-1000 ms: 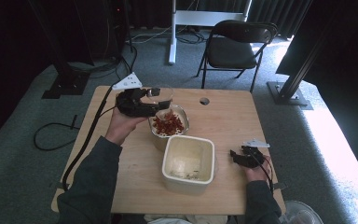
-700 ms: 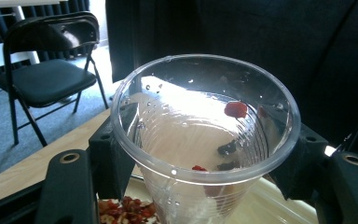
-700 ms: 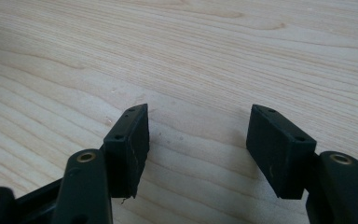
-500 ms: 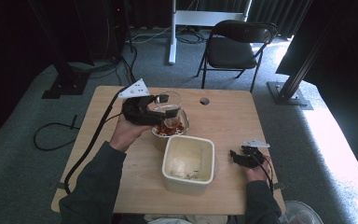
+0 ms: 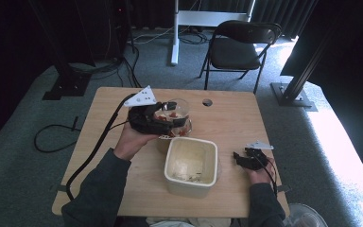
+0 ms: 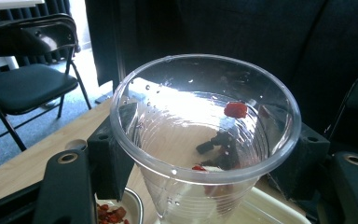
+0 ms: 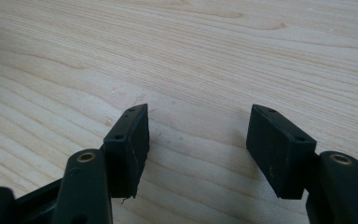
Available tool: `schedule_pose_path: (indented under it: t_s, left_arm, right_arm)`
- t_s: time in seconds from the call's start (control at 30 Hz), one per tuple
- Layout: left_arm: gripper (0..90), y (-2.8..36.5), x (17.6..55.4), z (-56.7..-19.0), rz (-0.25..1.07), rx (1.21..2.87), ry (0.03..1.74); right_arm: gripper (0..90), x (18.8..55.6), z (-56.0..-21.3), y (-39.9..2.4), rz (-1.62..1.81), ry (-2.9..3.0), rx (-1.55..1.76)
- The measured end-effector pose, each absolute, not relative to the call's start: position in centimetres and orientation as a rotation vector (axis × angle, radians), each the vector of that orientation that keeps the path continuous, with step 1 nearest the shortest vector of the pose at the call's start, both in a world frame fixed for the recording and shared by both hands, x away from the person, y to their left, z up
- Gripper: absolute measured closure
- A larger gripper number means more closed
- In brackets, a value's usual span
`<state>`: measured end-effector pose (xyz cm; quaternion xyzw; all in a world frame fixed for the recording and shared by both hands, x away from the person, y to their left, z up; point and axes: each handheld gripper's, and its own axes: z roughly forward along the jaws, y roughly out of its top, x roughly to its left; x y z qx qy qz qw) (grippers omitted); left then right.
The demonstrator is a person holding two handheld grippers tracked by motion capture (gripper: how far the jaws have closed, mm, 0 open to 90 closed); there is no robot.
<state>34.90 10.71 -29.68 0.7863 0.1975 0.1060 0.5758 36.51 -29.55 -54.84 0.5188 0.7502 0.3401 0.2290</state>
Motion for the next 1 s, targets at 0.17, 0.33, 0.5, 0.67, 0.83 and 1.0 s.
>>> schedule_pose_path:
  t_s: [0.17, 0.33, 0.5, 0.67, 0.83, 1.0]
  left_arm:
    - [32.5, 10.4, 34.5, -29.9, 0.247, 1.857, 0.462]
    - [32.2, 9.8, 34.1, -30.7, 0.253, 1.892, 0.462]
    - [32.0, 9.2, 33.7, -31.3, 0.250, 1.912, 0.453]
    - [31.8, 8.7, 33.4, -32.0, 0.248, 1.942, 0.446]
    - [31.5, 8.4, 33.2, -32.7, 0.258, 1.970, 0.448]
    - [31.3, 8.1, 33.1, -33.6, 0.261, 1.998, 0.459]
  right_arm:
    - [38.5, 36.5, -54.8, -29.5, 0.936, 2.065, 1.428]
    - [38.5, 36.5, -54.8, -29.5, 0.936, 2.065, 1.428]
    - [38.3, 36.5, -54.8, -29.5, 0.936, 2.065, 1.428]
    - [38.3, 36.5, -54.8, -29.5, 0.936, 2.066, 1.427]
    - [38.2, 36.5, -54.8, -29.5, 0.936, 2.066, 1.427]
    - [38.3, 36.5, -54.8, -29.5, 0.936, 2.066, 1.426]
